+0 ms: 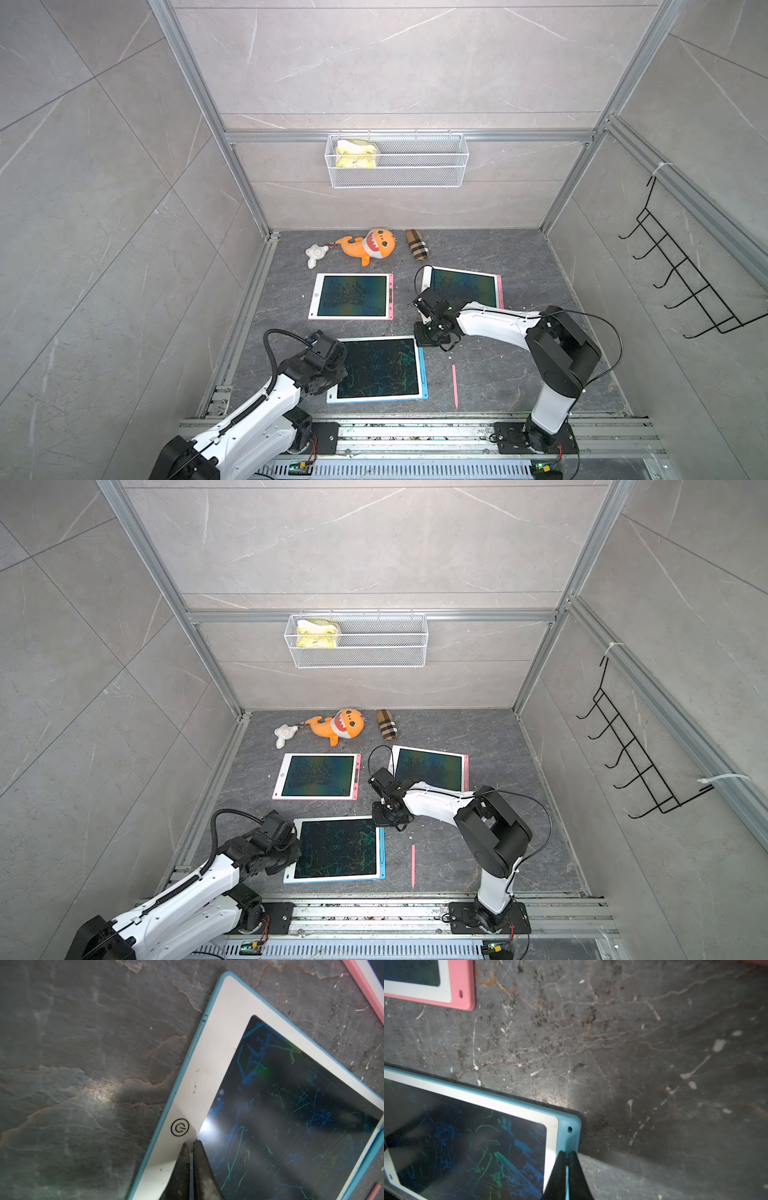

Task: Place the stylus back onto the writing tablet
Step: Adjust the stylus on the writing tablet.

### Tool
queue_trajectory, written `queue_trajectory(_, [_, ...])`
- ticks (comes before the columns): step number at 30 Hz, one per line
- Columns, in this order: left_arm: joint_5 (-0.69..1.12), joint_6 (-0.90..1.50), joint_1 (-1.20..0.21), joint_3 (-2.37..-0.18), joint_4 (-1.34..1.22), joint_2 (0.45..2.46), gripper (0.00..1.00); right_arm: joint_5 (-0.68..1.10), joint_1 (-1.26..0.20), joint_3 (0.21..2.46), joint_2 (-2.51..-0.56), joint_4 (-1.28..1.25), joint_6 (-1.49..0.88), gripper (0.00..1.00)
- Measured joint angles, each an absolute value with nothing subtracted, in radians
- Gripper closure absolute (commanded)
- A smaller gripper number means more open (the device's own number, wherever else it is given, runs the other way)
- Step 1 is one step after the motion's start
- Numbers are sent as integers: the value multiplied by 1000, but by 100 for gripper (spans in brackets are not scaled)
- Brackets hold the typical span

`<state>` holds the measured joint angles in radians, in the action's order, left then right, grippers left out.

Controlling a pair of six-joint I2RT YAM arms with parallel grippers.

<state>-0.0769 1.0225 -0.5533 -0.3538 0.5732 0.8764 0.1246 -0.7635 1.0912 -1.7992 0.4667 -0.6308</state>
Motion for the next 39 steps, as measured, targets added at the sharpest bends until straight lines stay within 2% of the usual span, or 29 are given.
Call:
queue_trajectory(27, [-76, 1030, -554, -354, 571, 876, 90, 120, -769, 1055, -1777, 476, -631, 90])
queue_trajectory(39, [-75, 1030, -554, -354, 571, 876, 90, 113, -775, 1023, -1697, 501, -632, 87])
